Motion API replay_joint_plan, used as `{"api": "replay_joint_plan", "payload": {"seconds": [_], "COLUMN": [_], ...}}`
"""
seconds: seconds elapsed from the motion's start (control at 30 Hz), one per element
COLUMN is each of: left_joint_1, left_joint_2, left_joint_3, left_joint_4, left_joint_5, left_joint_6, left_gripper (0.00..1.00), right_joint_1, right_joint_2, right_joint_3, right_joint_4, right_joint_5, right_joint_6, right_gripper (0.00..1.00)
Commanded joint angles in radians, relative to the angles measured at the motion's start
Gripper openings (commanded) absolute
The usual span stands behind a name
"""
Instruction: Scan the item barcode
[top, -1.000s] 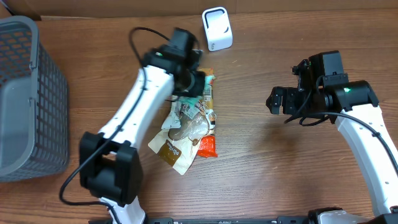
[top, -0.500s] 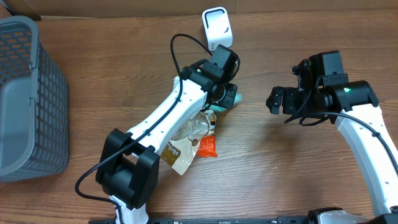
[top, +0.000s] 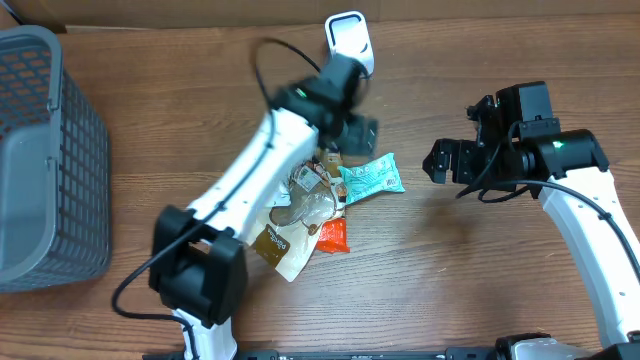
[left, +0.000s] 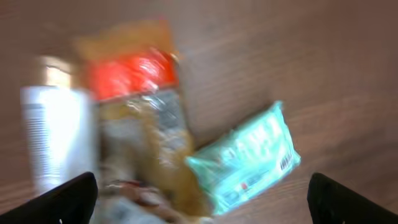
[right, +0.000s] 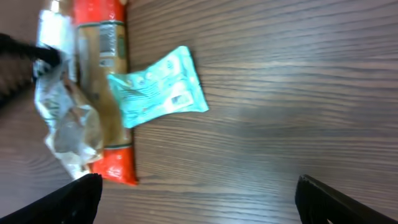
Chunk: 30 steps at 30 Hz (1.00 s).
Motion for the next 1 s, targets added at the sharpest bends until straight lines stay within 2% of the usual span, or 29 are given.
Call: {"api": "replay_joint_plan", "payload": {"seconds": [0.0, 0.13, 0.23, 0.37, 0.47, 0.57, 0.8, 0.97], "left_joint_1": [0.100, 0.193, 0.245, 0.298, 0.323, 0.333, 0.333, 0.333], "left_joint_2": [-0.067, -0.069, -0.066, -0.061, -0.061, -0.061, -0.061, -0.061], "left_joint_3": [0.157, 0.229, 0.226, 0.225, 0.225, 0.225, 0.225, 0.225], "left_joint_4": [-0.057, -0.117, -0.118, -0.122, -0.122, -0.122, -0.121, -0.121], "left_joint_5": [-0.021, -0.021, -0.021, -0.021, -0.021, -0.021, -0.021, -0.021], "left_joint_6": [0.001, 0.001, 0.002, 0.002, 0.002, 0.001, 0.001, 0.001], "left_gripper": [1.00, 1.00, 0.99, 1.00, 1.00, 1.00, 1.00, 0.99], "right_joint_1": [0.026, 0.089, 0.134, 0.189, 0.229, 0.253, 0.280, 0.280], "right_joint_2": [0.034, 0.093, 0.136, 0.188, 0.240, 0.297, 0.401, 0.433], "right_joint_3": [0.019, 0.019, 0.019, 0.019, 0.019, 0.020, 0.020, 0.020], "right_joint_4": [0.025, 0.091, 0.158, 0.225, 0.251, 0.263, 0.274, 0.281], "right_joint_5": [-0.078, -0.118, -0.117, -0.032, 0.038, 0.047, 0.049, 0.129], "right_joint_6": [0.034, 0.064, 0.144, 0.277, 0.352, 0.382, 0.395, 0.396], "right_gripper": [0.97, 0.87, 0.70, 0.38, 0.25, 0.20, 0.18, 0.16]}}
